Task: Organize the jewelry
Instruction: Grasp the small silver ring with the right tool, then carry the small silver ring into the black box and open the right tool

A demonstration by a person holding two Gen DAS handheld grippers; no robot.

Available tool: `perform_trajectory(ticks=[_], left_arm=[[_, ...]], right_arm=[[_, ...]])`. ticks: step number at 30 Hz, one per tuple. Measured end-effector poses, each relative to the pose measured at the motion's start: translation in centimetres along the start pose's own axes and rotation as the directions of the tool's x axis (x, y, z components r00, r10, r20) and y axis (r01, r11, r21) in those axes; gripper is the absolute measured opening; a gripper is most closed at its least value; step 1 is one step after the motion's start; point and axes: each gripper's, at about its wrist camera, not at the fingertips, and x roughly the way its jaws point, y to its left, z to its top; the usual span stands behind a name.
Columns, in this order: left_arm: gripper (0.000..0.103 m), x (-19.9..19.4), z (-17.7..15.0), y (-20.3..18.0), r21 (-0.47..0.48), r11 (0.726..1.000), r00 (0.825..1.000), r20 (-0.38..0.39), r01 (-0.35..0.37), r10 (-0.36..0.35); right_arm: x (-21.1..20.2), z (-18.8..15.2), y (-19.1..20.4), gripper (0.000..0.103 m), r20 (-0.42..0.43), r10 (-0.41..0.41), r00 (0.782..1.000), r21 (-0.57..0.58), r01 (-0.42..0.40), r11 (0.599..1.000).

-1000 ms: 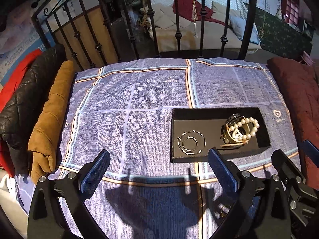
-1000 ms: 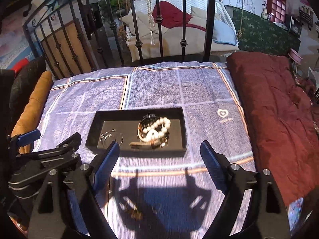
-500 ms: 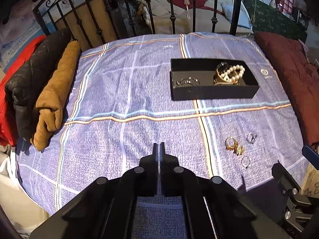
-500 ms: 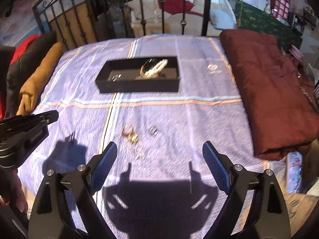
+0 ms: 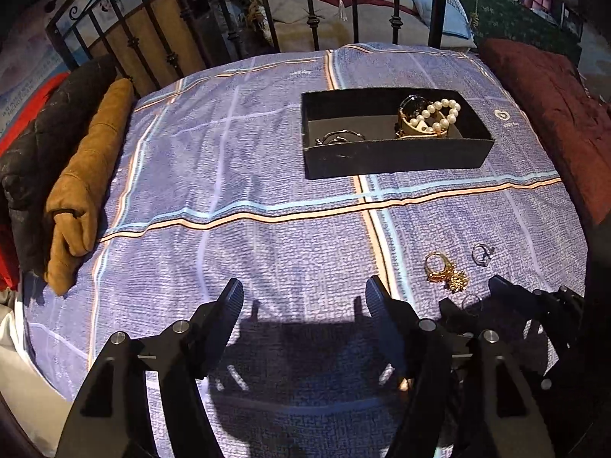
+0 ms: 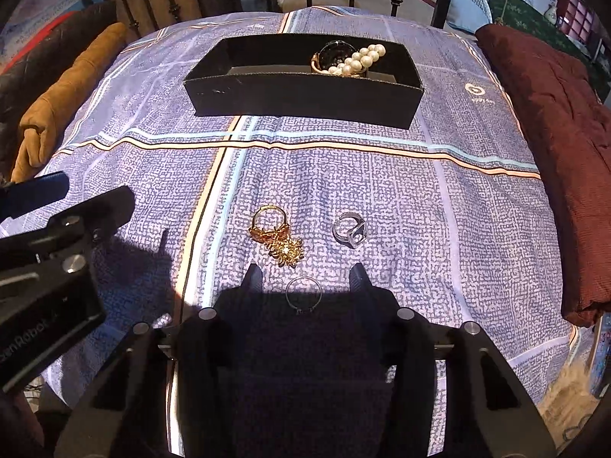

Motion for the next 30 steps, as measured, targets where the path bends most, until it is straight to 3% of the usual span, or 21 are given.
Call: perform_trajectory(ticks=[5, 7, 8, 10, 11, 12, 21, 30], left_arm=[[0.061, 2.3, 0.1, -1.0, -0.012, 0.999, 0.998, -0.043, 0.038, -0.038], [0.046, 3.4, -0.4, -1.1, -0.012, 0.999, 0.997, -0.072, 0.036, -0.037], [0.03, 3.9, -0.6, -1.1, -0.017, 0.999, 0.995, -0.09, 0.041, -0.043], [0.021, 4.1, -1.0, -1.2, -0.014, 0.999, 0.996, -0.086, 0.037, -0.038], [0.007, 4.1, -1.0, -1.4, 0.001, 1.0, 0.996, -0.081, 0.029, -0.029], [0.001, 4.0, -1.1, -1.6, 0.01, 1.0, 0.997, -0.08, 0.019, -0.018], [0.0, 2.1, -0.2, -0.9, -0.034, 0.998, 0.998, -0.043, 0.046, -0.048], [0.0, -0.6, 7.6, 0.3, -0.077, 0.997, 0.995, 0.092, 0.031, -0.024]], right_arm=[[-0.3, -0.7, -0.2, 0.048, 0.003, 0.007, 1.0, 0.005, -0.007, 1.0], [-0.3, -0.6, -0.2, 0.043, 0.001, 0.002, 1.0, -0.003, -0.002, 1.0], [-0.3, -0.5, -0.3, 0.035, 0.003, 0.0, 1.0, -0.001, 0.0, 1.0], [-0.3, -0.4, -1.0, 0.024, 0.006, 0.014, 1.0, 0.026, -0.014, 1.0], [-0.4, -0.4, -1.2, 0.02, 0.009, 0.021, 1.0, 0.035, -0.021, 0.999], [-0.4, -0.3, -1.3, 0.02, 0.01, 0.026, 1.0, 0.04, -0.027, 0.999], [-3.4, 1.2, -1.3, 0.02, 0.08, 0.041, 0.996, 0.047, -0.045, 0.998], [-6.1, 9.9, -2.7, 0.02, 0.192, 0.029, 0.981, 0.064, -0.042, 0.997]])
